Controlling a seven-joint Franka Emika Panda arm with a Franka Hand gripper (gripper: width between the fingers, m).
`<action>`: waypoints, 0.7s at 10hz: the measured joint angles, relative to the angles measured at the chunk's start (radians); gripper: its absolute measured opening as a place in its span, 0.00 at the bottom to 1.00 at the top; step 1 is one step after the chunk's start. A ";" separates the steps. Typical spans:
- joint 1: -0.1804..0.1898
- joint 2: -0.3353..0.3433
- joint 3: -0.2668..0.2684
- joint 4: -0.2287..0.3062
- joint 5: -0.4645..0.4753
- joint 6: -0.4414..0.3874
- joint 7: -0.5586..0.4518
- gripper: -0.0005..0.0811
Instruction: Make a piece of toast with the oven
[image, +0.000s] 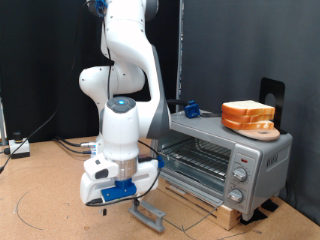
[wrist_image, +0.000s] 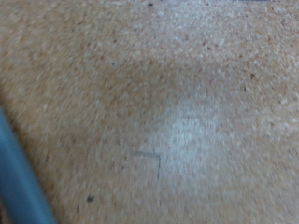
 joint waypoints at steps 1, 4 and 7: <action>-0.003 -0.034 -0.003 0.002 -0.004 -0.051 -0.011 0.99; -0.013 -0.054 0.011 0.019 0.109 -0.164 -0.120 0.99; -0.055 -0.127 0.008 0.097 0.247 -0.501 -0.299 0.99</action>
